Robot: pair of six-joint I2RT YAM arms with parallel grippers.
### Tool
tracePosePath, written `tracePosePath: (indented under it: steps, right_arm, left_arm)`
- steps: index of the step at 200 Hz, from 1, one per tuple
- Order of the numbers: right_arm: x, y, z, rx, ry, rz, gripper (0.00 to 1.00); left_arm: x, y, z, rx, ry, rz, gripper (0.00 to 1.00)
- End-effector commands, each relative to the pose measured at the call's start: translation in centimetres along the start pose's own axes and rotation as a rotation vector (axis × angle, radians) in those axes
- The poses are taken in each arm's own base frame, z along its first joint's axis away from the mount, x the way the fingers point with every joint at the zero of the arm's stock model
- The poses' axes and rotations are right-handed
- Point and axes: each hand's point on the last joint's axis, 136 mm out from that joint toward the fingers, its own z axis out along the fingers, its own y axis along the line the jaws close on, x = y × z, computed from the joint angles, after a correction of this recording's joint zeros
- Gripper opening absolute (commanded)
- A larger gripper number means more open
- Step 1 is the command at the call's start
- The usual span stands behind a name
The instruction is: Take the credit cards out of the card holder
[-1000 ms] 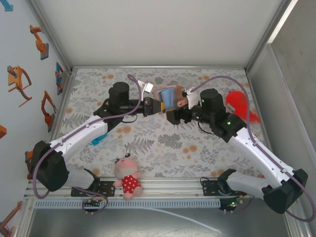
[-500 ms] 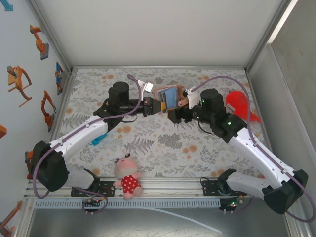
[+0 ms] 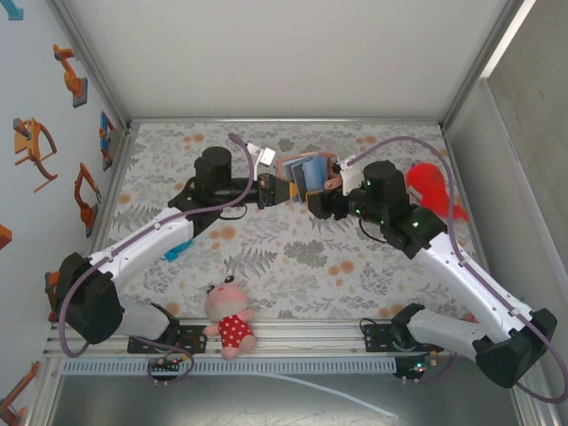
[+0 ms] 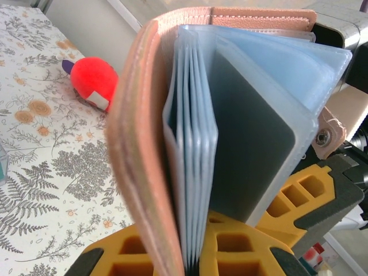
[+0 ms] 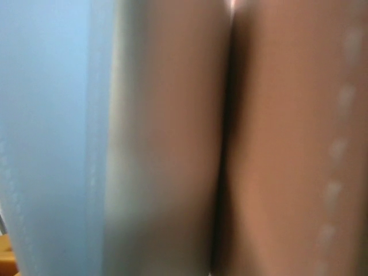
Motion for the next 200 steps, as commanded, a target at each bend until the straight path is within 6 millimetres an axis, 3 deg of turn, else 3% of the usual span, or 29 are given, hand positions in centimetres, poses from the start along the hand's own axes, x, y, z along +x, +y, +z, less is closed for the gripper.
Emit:
tracePosePath:
  steps: [1,143,200]
  right_arm:
    - [0.0,-1.1,-1.1,0.070,-0.016,-0.011,0.72]
    - [0.3,-4.4,-4.6,0.278,-0.052,-0.019,0.74]
    - [0.4,-7.0,-6.7,0.437,-0.055,-0.006,0.74]
  left_arm:
    - [-0.7,-1.7,-0.4,0.055,-0.016,0.049,0.00]
    - [-0.4,-1.6,-0.9,0.043,-0.013,0.054,0.00]
    - [-0.2,-1.4,-0.9,0.036,-0.004,0.047,0.00]
